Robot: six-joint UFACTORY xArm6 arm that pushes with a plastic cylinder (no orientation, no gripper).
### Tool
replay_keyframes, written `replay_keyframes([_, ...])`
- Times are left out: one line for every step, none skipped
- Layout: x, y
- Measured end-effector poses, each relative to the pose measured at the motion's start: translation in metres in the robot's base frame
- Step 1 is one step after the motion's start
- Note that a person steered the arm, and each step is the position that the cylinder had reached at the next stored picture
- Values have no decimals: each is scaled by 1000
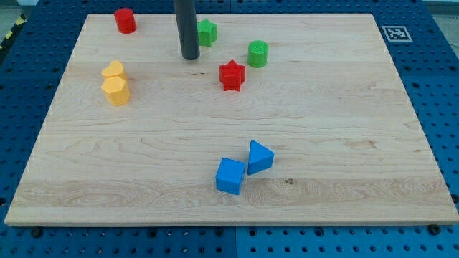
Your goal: Slightly push the green star towards the top side of the board
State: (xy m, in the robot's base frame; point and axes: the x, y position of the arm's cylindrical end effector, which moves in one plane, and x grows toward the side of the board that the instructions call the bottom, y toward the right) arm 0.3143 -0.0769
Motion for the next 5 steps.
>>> replay_keyframes([-19,2])
replay_keyframes([-34,4])
replay_keyframes([-35,5])
replay_keyframes([-35,3])
replay_keyframes([-45,3])
